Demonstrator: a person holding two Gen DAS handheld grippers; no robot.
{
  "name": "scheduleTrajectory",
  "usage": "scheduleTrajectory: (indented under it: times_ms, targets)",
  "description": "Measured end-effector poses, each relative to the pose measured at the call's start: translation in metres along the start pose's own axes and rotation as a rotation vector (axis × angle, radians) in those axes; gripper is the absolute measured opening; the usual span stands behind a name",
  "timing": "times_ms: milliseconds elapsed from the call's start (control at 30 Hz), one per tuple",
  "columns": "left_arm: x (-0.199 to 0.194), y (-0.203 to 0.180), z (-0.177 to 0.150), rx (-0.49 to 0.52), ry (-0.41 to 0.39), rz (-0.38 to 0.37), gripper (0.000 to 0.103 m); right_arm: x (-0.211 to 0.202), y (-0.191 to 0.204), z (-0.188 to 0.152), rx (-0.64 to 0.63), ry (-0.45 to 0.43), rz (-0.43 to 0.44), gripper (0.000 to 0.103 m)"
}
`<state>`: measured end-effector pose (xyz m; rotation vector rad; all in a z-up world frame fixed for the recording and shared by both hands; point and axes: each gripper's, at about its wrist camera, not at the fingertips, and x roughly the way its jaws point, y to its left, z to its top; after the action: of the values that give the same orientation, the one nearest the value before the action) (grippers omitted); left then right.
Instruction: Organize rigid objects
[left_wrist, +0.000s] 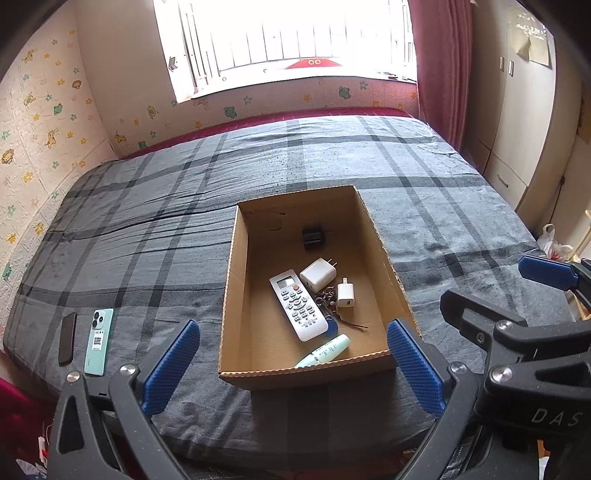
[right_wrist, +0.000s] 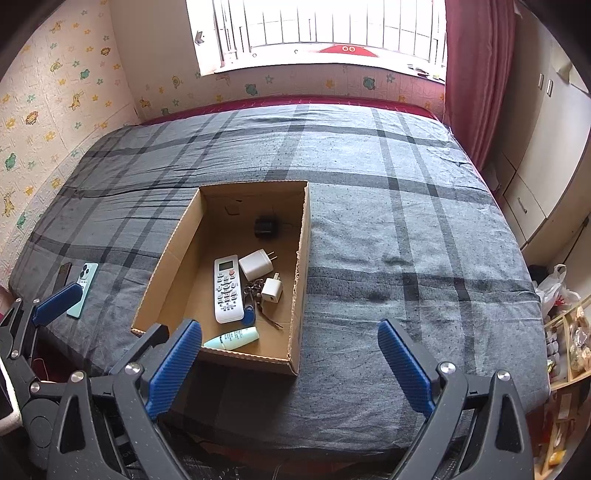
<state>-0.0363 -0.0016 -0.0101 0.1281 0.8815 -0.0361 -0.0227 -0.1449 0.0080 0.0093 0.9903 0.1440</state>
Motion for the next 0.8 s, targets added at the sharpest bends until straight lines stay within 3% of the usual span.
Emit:
scheduleTrajectory:
  times_ms: [800]
  targets:
    - [0.0045, 0.0005, -0.0017, -0.006, 0.017, -0.008, 0.103, 0.0022, -0.0003, -0.0005, -0.009, 0.0, -0.016, 0.099]
